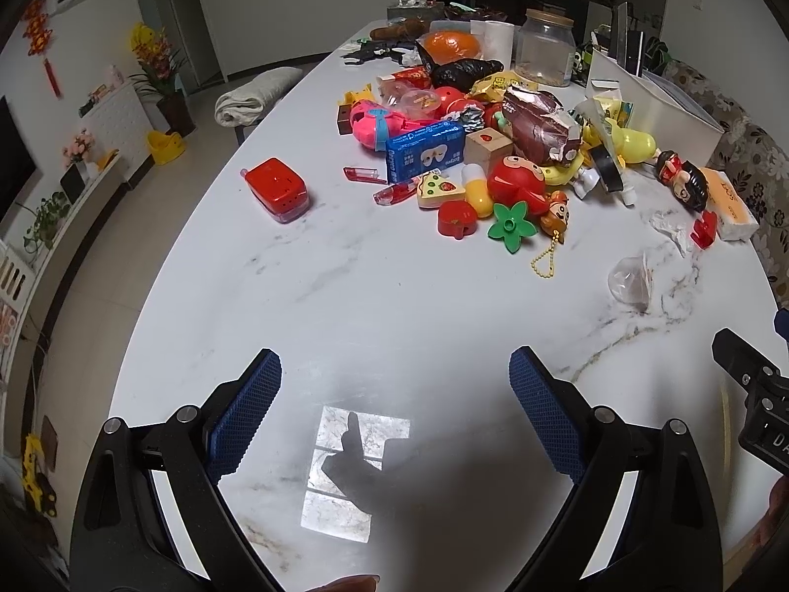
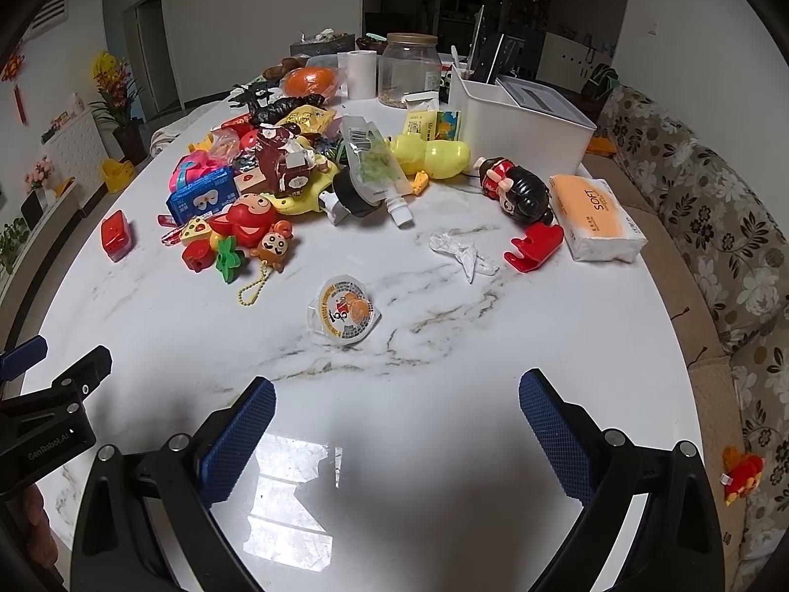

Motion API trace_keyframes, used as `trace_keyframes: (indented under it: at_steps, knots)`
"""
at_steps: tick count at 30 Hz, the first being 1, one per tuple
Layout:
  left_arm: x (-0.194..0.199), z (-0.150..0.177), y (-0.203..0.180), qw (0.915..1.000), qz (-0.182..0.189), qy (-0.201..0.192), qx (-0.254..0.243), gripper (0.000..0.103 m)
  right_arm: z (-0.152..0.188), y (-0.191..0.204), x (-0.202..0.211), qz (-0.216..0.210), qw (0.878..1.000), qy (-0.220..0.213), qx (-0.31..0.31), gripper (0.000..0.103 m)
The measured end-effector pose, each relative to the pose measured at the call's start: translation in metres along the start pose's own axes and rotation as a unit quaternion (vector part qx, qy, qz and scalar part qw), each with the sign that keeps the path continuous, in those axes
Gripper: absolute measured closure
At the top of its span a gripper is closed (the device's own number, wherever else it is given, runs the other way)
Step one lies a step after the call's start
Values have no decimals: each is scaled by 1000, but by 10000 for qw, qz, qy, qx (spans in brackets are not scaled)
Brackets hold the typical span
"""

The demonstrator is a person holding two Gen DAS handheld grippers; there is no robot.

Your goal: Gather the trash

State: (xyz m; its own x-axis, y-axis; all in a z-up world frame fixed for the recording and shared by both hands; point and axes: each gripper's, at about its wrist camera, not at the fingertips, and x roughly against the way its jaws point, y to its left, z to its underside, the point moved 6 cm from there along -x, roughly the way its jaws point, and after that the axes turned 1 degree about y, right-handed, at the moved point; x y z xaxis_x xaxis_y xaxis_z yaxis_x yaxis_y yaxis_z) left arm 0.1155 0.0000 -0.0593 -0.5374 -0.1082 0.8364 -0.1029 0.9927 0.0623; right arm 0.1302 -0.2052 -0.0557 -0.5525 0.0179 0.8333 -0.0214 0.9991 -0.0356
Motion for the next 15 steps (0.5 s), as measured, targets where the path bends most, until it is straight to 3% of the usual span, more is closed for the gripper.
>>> trace_keyframes:
  at_steps: [15]
  knots:
    - [-1,0,1,10000,-3,-2,8,12,0,2,0,-25,10000,19,53,5]
